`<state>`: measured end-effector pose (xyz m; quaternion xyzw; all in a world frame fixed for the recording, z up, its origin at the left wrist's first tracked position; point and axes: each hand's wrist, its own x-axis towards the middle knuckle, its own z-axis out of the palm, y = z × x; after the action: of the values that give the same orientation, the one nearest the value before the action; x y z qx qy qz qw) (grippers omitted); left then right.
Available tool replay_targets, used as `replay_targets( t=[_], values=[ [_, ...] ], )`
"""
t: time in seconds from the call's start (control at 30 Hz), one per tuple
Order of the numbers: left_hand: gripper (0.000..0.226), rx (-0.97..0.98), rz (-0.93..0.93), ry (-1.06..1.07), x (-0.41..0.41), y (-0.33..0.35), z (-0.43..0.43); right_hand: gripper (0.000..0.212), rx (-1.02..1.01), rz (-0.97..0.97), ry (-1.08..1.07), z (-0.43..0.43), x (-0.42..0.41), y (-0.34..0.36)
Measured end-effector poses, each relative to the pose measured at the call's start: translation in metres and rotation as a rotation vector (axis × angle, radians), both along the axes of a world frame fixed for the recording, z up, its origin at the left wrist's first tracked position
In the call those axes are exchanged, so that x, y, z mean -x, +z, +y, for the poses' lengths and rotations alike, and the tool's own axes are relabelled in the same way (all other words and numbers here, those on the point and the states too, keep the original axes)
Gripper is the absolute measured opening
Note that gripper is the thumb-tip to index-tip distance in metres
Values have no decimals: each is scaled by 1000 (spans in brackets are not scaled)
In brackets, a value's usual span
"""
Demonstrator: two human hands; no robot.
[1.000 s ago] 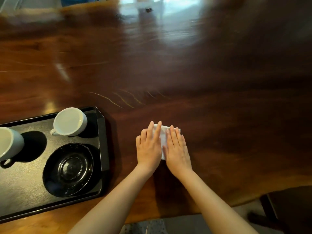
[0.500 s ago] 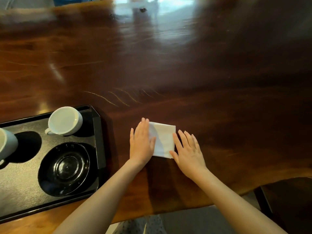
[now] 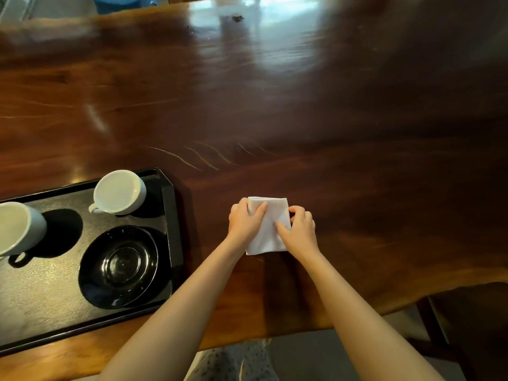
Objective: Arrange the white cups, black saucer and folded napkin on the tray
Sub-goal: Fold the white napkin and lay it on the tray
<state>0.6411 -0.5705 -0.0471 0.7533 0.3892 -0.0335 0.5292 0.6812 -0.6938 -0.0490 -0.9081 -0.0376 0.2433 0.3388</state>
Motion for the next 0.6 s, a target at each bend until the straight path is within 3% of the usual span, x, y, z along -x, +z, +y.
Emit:
replay_targets(
  t=[0.1,0.23,0.33,0.47,0.6],
  values=[
    [20,77,-158,62,11,-1,-6,39,-94,122,-24,-5,-9,0],
    [28,258,-221,208,20,-1,-2,28,-323,264,-27,-17,-7,1],
    [27,296,-224,291,20,-4,-5,18,-427,210,-52,-19,2,1],
    [15,221,-211,433,16,-7,-16,9,-409,34,-111,-7,8,2],
    [34,139,-131,294,10,0,4,8,-428,-37,-80,-6,5,3]
  ],
)
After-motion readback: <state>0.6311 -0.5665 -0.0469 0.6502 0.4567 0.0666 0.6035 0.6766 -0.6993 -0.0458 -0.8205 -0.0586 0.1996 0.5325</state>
